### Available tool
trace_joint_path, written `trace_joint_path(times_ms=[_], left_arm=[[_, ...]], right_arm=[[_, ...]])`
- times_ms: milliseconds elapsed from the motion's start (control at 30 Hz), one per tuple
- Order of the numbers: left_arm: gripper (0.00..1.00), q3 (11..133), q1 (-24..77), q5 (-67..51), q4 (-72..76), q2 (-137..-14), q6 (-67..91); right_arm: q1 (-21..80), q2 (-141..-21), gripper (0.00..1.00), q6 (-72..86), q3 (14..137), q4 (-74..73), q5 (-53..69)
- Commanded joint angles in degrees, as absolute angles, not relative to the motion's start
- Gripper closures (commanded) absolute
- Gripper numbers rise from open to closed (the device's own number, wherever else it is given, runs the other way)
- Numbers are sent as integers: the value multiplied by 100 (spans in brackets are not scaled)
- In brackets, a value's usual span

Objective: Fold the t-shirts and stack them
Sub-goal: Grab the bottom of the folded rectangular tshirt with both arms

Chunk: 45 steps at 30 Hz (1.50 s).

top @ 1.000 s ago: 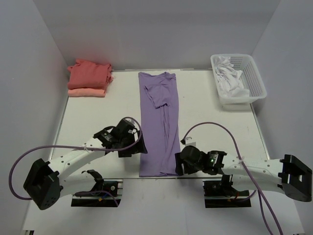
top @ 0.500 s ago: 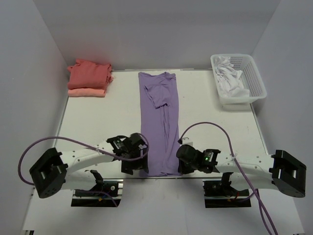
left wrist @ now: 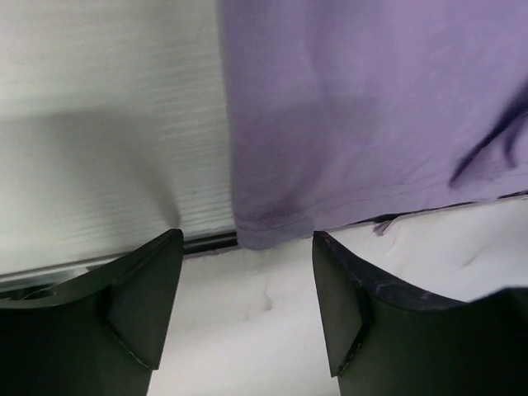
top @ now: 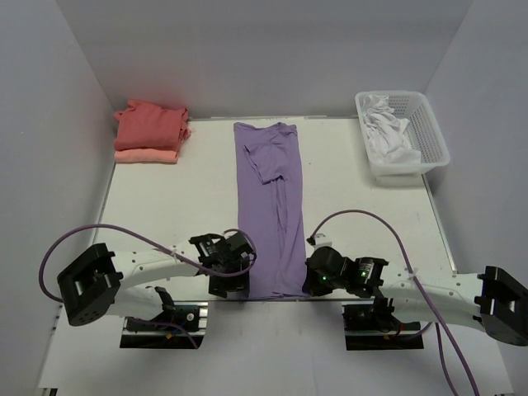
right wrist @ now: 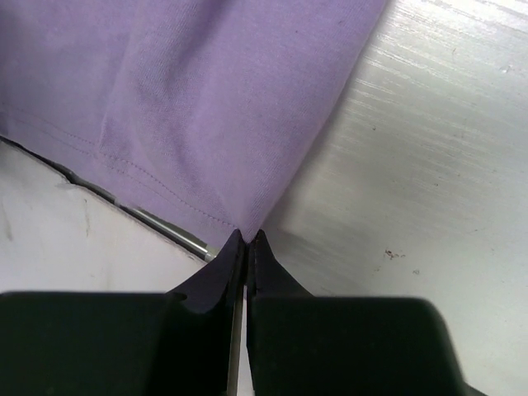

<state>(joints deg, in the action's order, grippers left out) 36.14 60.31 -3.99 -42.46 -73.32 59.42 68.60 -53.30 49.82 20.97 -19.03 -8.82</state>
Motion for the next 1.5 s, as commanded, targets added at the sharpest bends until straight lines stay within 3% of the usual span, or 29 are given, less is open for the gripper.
trace_joint_path(times_ms=[0, 67, 167, 200, 300, 333, 400, 700, 833, 1067, 1267, 1467], left_arm=[[27, 3516, 6064, -246, -3885, -7146, 6029], [30, 3446, 6169, -299, -3727, -7207, 6108], [45, 3393, 6275, -369, -3848, -7496, 6161], [57, 3393, 6275, -369, -3911, -7549, 6161], [72, 3454, 6328, -421, -4042, -7603, 6161], [85, 3524, 6380, -422, -4043, -7603, 6161], [100, 3524, 6381, -475, -4183, -7463, 6161], [100, 3787, 6381, -133, -3560, -7076, 6161], [100, 4481, 6328, 692, -4015, -7022, 6108], [100, 5739, 6004, 2521, -4587, -7242, 6231], [100, 5845, 5362, 2892, -4168, -7505, 6240], [100, 6196, 4641, 2813, -3465, -7936, 5644]], right_arm=[[6847, -5405, 100, 4843, 2180, -1784, -800], [6838, -5467, 100, 4843, 2232, -1767, -791], [6847, -5581, 100, 4816, 2267, -1714, -782], [6838, -5616, 100, 4808, 2276, -1714, -800], [6847, -5634, 100, 4860, 2311, -1775, -870], [6847, -5625, 100, 4843, 2346, -1801, -896], [6847, -5573, 100, 4852, 2390, -1907, -984], [6847, -5774, 100, 4781, 2724, -2204, -1404], [6803, -6002, 100, 4966, 3417, -3099, -2675], [6408, -6722, 100, 4326, 4515, -3112, -3901], [5714, -7074, 100, 3359, 4869, -1832, -3799], [4984, -7628, 100, 2768, 5607, -1731, -3647]])
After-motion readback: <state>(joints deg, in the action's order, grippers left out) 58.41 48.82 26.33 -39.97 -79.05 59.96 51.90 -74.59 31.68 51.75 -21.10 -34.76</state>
